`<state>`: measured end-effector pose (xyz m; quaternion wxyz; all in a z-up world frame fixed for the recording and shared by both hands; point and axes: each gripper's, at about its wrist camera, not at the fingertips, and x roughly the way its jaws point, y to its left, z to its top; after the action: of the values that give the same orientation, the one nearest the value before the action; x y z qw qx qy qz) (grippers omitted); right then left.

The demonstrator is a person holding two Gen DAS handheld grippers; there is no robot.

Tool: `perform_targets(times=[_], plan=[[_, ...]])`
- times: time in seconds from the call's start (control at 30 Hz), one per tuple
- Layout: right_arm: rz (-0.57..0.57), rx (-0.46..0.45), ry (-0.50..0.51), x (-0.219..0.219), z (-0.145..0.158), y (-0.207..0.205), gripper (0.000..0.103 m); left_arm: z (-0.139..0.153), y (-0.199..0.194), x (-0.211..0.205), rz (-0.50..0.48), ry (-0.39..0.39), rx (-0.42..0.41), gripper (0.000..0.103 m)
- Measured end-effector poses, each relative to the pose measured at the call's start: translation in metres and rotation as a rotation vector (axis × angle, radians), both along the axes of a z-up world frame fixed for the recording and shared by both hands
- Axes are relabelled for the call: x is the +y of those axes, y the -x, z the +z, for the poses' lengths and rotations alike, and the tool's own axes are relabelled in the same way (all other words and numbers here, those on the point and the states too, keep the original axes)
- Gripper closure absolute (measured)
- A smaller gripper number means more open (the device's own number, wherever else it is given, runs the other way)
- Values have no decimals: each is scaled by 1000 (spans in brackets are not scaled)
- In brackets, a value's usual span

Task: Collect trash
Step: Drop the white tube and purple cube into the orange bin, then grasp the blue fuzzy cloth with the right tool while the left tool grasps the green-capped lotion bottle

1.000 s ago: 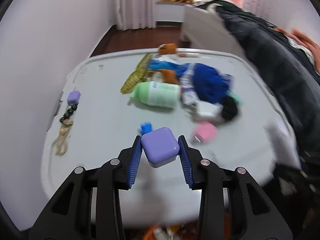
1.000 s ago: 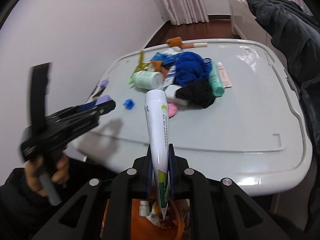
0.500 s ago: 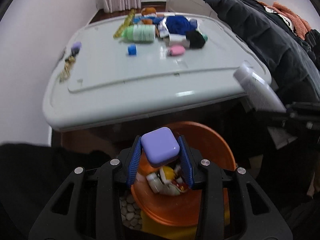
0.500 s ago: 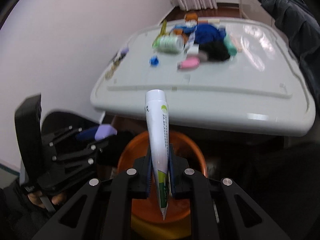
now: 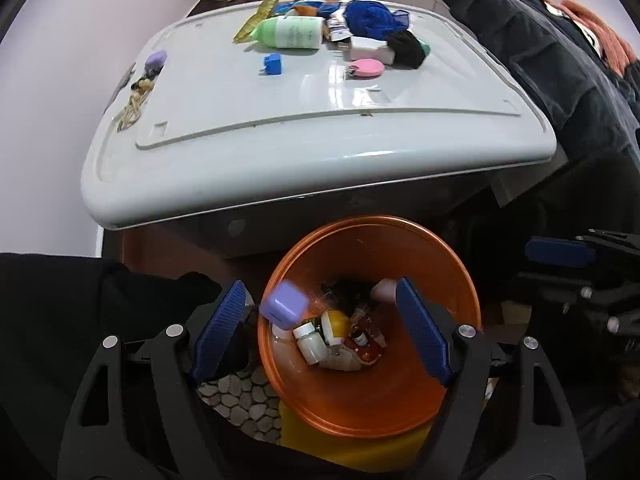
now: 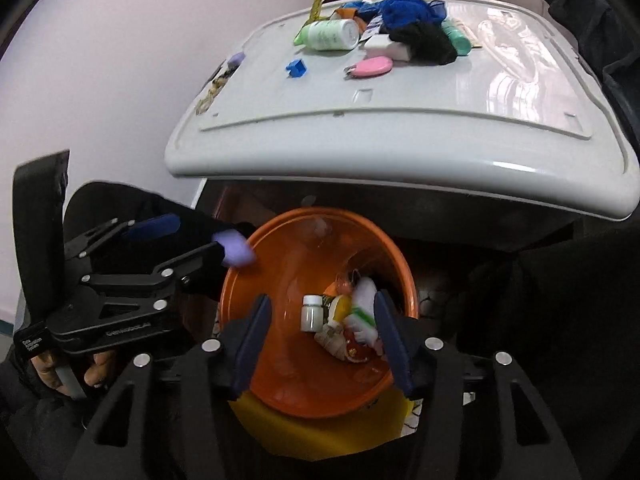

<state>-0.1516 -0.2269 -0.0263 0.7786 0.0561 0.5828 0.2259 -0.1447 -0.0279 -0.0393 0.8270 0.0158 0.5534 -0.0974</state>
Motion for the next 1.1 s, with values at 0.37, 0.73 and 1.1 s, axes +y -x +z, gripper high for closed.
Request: perform_targets(times=[0.37,0.73,1.1], plan=[[-42,-180,69,-11,45,-105,54,5,-41,7,46,7,-8,27],[-15,-226,242,25,25,-306,38,2,-84,2,53,55,10,27],[-4,-280,229,16,28,-297,54,20,-150,1,112,105,-26,27]])
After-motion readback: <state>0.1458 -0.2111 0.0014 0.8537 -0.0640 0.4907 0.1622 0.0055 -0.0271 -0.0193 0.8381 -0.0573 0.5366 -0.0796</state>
